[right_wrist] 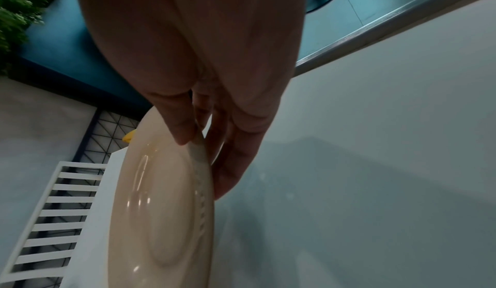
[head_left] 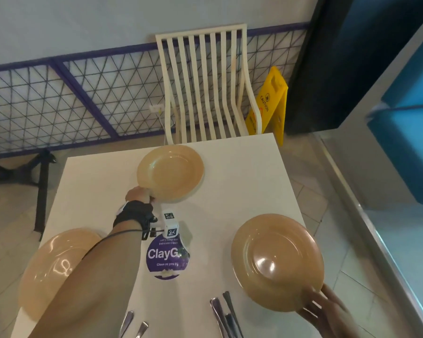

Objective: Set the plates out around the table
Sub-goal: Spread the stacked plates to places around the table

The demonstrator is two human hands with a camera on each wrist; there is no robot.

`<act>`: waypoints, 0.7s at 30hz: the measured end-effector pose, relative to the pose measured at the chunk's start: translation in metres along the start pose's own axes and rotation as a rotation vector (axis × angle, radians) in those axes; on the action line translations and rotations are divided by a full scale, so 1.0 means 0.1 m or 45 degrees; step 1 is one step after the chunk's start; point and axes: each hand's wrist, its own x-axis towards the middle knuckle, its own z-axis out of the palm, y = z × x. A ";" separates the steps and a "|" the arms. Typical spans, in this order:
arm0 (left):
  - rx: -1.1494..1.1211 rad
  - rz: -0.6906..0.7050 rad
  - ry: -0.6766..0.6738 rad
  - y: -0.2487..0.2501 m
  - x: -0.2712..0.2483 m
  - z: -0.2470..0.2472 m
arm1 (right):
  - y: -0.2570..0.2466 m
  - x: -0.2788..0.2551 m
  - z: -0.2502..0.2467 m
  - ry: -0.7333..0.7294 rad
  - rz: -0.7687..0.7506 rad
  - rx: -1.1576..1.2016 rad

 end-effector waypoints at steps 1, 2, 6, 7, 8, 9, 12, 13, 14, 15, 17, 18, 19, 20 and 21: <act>0.096 0.009 -0.054 0.03 -0.12 -0.01 | -0.03 -0.04 0.05 -0.029 -0.001 -0.015; -0.197 -0.084 -0.096 0.02 -0.13 -0.02 | -0.06 -0.08 0.10 -0.052 -0.005 -0.034; -0.462 -0.068 0.028 -0.09 -0.49 -0.03 | -0.15 -0.10 0.22 -0.025 -0.018 -0.078; -0.489 -0.059 -0.016 -0.14 -0.63 -0.05 | -0.16 -0.11 0.25 -0.041 -0.018 -0.093; -0.564 -0.040 -0.071 -0.20 -0.77 -0.06 | -0.15 -0.10 0.25 -0.042 -0.012 -0.108; -0.639 -0.049 -0.115 -0.28 -0.92 -0.08 | -0.15 -0.09 0.25 -0.040 -0.006 -0.104; -0.654 -0.028 -0.133 -0.55 -1.46 -0.17 | -0.12 -0.07 0.25 -0.035 0.011 -0.062; -0.604 -0.014 -0.146 -0.66 -1.64 -0.20 | -0.11 -0.06 0.25 -0.025 0.009 -0.063; -0.542 -0.003 -0.166 -0.78 -1.85 -0.24 | -0.08 -0.06 0.24 -0.018 0.005 -0.078; -0.466 0.015 -0.179 -0.92 -2.05 -0.28 | -0.06 -0.08 0.24 -0.014 0.005 -0.092; -0.322 0.061 -0.235 -1.23 -2.44 -0.33 | -0.01 -0.12 0.22 -0.008 0.002 -0.141; -0.278 0.076 -0.281 -1.39 -2.62 -0.36 | 0.03 -0.13 0.20 -0.013 0.009 -0.151; -0.244 0.094 -0.320 -1.60 -2.79 -0.43 | 0.09 -0.17 0.21 -0.027 0.020 -0.158; -0.213 0.120 -0.387 -1.73 -2.91 -0.39 | 0.08 -0.18 0.13 -0.031 0.010 -0.145; -0.146 0.144 -0.398 -1.90 -3.04 -0.45 | 0.14 -0.20 0.11 -0.013 -0.005 -0.151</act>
